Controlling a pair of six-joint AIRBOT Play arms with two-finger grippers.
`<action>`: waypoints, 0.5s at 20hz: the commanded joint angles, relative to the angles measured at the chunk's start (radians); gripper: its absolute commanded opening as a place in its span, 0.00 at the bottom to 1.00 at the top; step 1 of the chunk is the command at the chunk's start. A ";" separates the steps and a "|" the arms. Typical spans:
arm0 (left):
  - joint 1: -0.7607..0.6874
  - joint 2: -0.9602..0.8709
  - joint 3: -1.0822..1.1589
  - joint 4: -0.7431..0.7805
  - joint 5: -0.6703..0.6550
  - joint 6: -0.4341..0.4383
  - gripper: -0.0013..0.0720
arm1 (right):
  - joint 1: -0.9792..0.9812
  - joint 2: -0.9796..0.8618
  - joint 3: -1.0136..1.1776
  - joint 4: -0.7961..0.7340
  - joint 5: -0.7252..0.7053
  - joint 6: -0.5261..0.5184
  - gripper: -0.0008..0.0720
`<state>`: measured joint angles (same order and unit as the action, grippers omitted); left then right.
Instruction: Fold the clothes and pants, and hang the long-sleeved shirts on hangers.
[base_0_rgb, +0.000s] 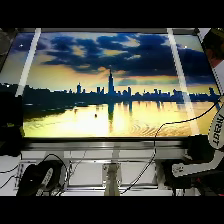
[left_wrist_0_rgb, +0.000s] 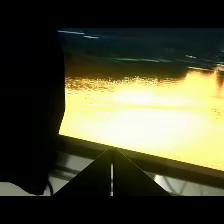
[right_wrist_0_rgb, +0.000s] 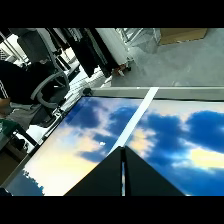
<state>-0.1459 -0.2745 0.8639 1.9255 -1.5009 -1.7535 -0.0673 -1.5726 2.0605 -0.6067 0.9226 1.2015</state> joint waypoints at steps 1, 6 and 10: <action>0.000 0.001 0.000 0.000 -0.034 -0.006 0.03 | 0.000 0.001 0.000 0.000 0.000 0.000 0.04; 0.000 0.000 -0.018 0.188 -0.029 0.020 0.03 | 0.000 0.001 0.000 0.000 0.000 0.000 0.04; 0.000 -0.001 -0.101 0.393 0.001 0.044 0.02 | 0.000 0.001 0.000 0.000 0.000 0.000 0.04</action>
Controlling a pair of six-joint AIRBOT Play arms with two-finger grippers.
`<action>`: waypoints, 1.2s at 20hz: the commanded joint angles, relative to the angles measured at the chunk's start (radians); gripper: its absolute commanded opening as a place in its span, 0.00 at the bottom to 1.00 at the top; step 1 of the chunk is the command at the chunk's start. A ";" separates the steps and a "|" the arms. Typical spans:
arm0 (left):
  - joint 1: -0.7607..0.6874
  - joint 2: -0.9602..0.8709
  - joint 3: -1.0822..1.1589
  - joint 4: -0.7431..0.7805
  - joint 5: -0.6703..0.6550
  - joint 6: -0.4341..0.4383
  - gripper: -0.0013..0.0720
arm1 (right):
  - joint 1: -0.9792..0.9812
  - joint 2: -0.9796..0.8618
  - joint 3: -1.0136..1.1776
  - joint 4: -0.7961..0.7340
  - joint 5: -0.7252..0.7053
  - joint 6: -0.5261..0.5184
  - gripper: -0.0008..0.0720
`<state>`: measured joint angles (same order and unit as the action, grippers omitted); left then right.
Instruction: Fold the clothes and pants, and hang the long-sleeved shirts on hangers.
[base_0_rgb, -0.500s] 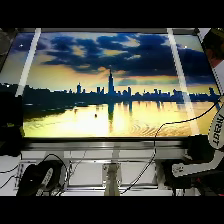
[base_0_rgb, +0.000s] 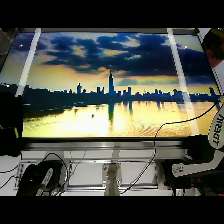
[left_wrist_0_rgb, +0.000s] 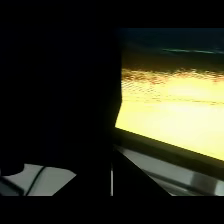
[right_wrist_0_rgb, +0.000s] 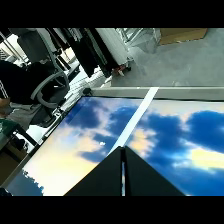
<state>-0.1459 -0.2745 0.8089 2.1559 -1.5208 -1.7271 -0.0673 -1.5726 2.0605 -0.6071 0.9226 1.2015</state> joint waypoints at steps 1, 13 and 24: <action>0.001 -0.008 -0.068 0.203 0.025 0.017 0.02 | 0.000 0.001 0.000 0.000 0.000 0.000 0.04; 0.514 -0.404 0.070 0.047 0.164 -0.087 0.02 | 0.000 0.001 0.000 0.000 0.000 0.000 0.04; 0.901 -0.573 0.081 0.074 0.532 0.045 0.43 | 0.000 0.001 0.000 0.001 0.000 0.000 0.04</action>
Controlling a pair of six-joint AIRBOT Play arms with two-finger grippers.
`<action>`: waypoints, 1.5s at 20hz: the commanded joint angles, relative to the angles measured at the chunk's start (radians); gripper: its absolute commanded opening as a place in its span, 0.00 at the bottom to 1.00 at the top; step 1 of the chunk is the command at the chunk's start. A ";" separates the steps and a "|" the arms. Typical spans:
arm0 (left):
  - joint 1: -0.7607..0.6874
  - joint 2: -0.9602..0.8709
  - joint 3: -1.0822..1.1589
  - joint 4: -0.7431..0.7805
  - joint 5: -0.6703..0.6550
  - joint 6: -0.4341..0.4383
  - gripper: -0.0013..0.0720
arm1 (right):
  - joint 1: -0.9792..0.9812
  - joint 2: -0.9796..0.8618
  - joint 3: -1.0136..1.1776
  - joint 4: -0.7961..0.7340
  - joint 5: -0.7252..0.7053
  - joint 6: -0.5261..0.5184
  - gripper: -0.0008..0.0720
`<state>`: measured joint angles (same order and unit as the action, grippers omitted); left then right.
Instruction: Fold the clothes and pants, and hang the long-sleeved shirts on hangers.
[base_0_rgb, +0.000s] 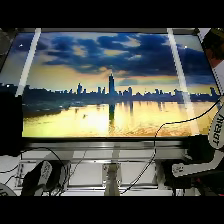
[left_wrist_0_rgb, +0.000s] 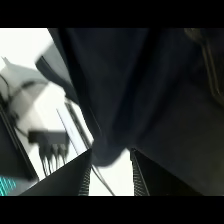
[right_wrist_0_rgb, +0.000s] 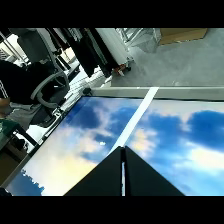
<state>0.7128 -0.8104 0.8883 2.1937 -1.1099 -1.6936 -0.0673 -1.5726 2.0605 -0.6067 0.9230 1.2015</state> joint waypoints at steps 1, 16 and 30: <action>0.053 -0.062 0.002 0.040 0.122 0.011 0.43 | 0.000 0.001 0.000 0.000 0.000 0.000 0.04; 0.098 -0.326 0.001 0.050 0.175 0.010 0.78 | 0.000 0.001 0.000 0.000 0.000 0.000 0.04; 0.023 -0.308 0.004 -0.010 0.154 0.007 0.03 | 0.000 0.001 0.000 0.000 0.000 0.000 0.04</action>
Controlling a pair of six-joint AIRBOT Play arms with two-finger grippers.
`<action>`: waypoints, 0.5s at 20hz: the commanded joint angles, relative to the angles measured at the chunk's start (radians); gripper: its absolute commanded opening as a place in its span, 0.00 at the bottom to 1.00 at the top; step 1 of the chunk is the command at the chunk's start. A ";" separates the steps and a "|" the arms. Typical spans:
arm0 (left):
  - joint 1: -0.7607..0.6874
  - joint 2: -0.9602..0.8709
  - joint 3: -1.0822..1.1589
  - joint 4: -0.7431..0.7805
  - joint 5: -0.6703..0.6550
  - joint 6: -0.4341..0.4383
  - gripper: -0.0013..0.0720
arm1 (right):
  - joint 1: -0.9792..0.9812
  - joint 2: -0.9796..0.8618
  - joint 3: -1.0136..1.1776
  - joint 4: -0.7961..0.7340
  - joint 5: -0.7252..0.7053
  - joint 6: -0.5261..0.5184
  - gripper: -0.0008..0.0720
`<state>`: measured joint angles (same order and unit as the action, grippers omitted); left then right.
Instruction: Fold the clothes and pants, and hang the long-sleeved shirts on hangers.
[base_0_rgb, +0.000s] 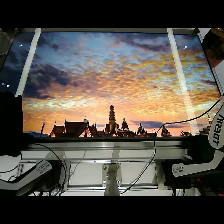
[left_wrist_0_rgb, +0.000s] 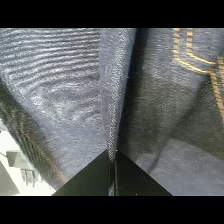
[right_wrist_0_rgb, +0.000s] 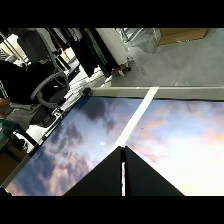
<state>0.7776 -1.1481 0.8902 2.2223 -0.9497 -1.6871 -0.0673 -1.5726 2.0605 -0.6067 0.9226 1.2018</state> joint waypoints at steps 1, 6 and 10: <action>-0.088 0.053 0.008 -0.056 -0.006 0.000 0.03 | 0.000 0.001 0.000 0.000 0.000 0.000 0.04; -0.442 0.181 0.086 -0.100 -0.007 0.002 0.03 | 0.000 0.001 0.000 0.000 0.000 0.000 0.04; -0.769 0.219 0.241 -0.104 -0.042 0.004 0.03 | 0.000 0.001 0.000 0.012 0.002 0.001 0.04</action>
<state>0.2214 -0.9615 1.0370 2.1304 -0.9695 -1.6863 -0.0673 -1.5726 2.0605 -0.6033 0.9226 1.2018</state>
